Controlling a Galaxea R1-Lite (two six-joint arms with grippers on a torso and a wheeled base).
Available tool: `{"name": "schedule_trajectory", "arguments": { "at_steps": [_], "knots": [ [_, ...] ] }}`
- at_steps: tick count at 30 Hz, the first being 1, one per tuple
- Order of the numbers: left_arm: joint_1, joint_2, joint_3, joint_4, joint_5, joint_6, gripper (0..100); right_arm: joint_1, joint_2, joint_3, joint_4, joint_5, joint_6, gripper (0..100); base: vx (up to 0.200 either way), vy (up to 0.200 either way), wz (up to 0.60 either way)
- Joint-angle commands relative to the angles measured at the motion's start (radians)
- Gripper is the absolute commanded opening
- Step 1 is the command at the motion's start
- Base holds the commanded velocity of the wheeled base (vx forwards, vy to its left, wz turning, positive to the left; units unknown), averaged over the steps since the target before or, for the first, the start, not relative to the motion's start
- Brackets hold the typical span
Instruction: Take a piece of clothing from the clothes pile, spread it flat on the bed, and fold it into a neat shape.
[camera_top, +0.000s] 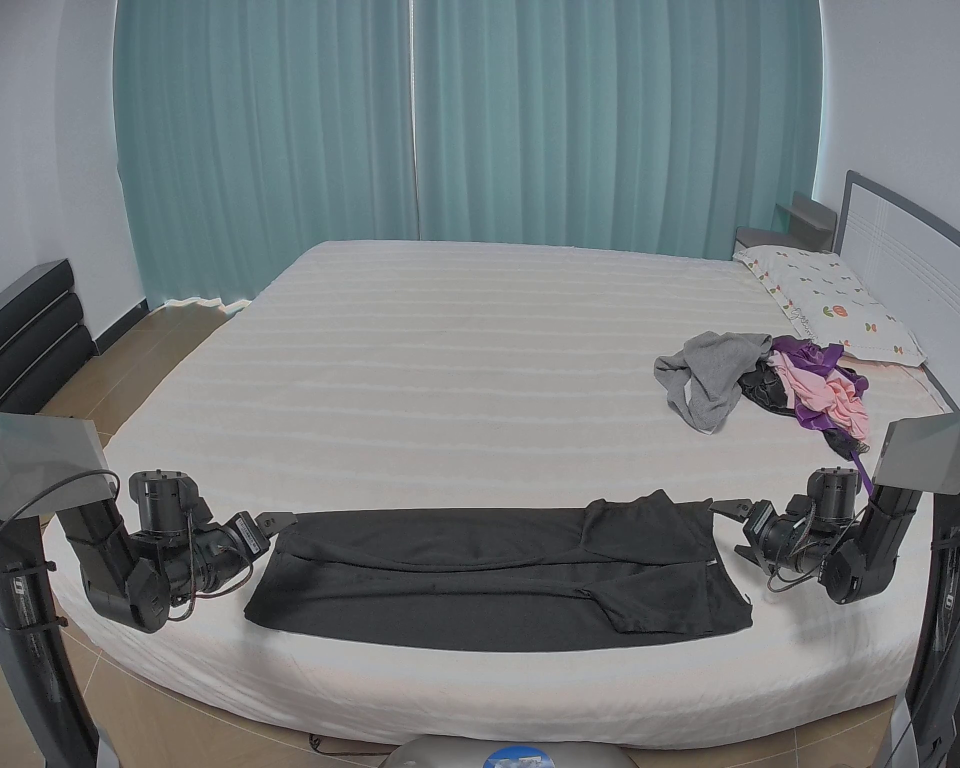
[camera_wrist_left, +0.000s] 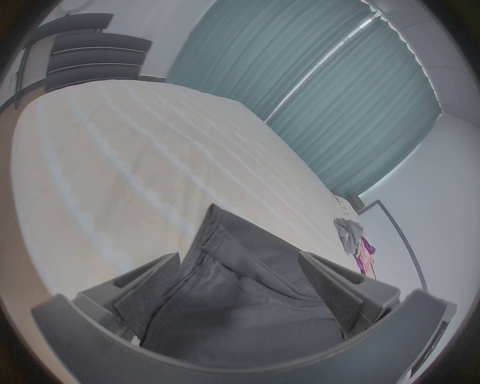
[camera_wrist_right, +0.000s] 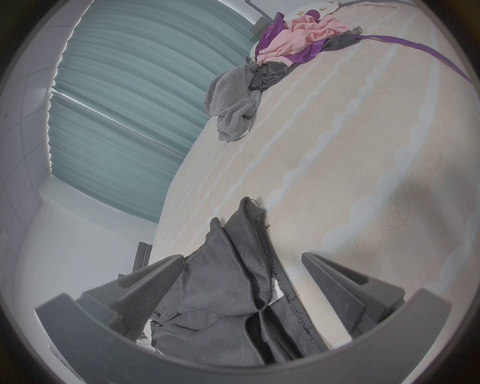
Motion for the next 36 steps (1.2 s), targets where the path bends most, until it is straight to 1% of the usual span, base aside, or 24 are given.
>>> {"name": "schedule_trajectory", "arguments": {
  "at_steps": [1, 3, 4, 8, 24, 25, 36],
  "knots": [
    [0.003, 0.089, -0.088, 0.03, -0.048, 0.066, 100, 0.004, 0.004, 0.002, 0.0, -0.001, -0.002, 100, 0.0, 0.0, 0.0],
    [0.005, 0.106, -0.1, 0.036, -0.06, 0.097, 100, 0.004, 0.004, 0.002, 0.0, -0.001, -0.002, 100, 0.0, 0.0, 0.0],
    [0.003, 0.117, -0.103, 0.036, -0.08, 0.114, 100, 0.004, 0.004, 0.002, 0.0, -0.001, -0.002, 100, 0.0, 0.0, 0.0],
    [0.001, 0.135, -0.108, 0.038, -0.111, 0.141, 100, 0.005, 0.005, 0.0, 0.0, -0.001, -0.003, 100, 0.0, 0.0, 0.0],
    [0.0, 0.17, -0.136, 0.038, -0.112, 0.144, 100, 0.007, 0.007, 0.0, 0.0, -0.001, -0.003, 100, 0.0, 0.0, 0.0],
    [0.001, 0.178, -0.136, 0.036, -0.112, 0.144, 0, 0.007, 0.007, 0.0, 0.001, -0.001, -0.005, 100, 0.0, 0.0, 0.0],
    [0.041, 0.18, -0.105, 0.026, -0.111, 0.144, 0, 0.005, -0.008, 0.003, 0.001, -0.001, -0.005, 100, 0.0, 0.0, 0.0]
  ]
}}
